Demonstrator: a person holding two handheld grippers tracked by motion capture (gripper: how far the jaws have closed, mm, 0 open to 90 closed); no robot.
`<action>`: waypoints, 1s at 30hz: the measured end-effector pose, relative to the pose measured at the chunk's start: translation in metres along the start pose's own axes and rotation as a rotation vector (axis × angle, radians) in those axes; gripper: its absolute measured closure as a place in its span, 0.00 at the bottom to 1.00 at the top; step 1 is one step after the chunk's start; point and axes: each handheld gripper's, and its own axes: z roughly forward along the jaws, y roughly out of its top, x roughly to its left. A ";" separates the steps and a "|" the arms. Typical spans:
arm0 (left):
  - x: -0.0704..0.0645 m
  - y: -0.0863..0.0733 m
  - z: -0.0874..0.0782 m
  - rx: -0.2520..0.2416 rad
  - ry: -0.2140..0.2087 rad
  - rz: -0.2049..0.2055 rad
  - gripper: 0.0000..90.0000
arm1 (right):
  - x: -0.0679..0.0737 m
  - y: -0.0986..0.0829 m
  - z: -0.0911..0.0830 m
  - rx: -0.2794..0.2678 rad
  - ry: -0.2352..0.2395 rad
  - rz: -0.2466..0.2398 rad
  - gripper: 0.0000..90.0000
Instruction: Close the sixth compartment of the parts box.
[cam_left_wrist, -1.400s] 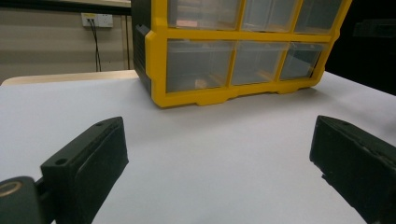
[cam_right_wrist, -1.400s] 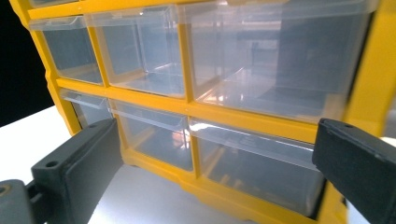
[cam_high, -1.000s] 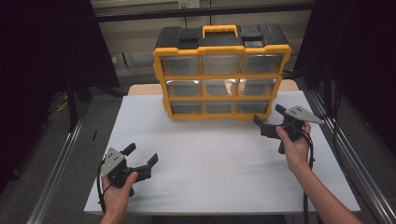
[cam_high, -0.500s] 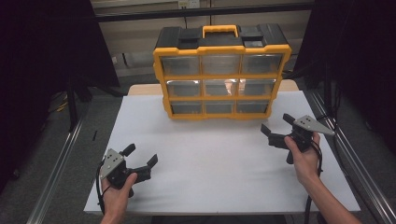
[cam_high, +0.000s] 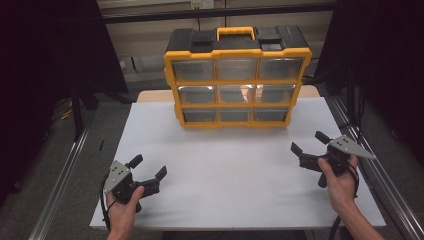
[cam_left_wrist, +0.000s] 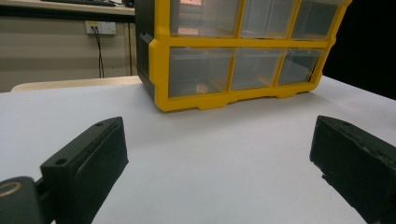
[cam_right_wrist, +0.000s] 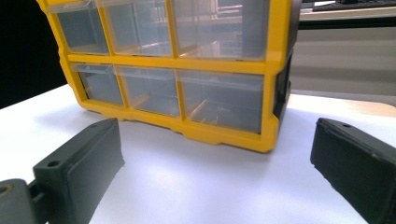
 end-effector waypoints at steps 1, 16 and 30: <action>0.000 0.000 0.000 0.000 0.001 -0.001 0.05 | 0.000 -0.001 -0.002 0.000 -0.001 0.003 0.02; 0.001 -0.001 -0.004 0.033 -0.009 0.032 0.05 | -0.009 -0.016 -0.037 0.039 -0.045 -0.011 0.02; 0.000 -0.002 -0.006 0.043 0.004 0.027 0.05 | -0.011 -0.028 -0.055 0.060 -0.051 -0.022 0.02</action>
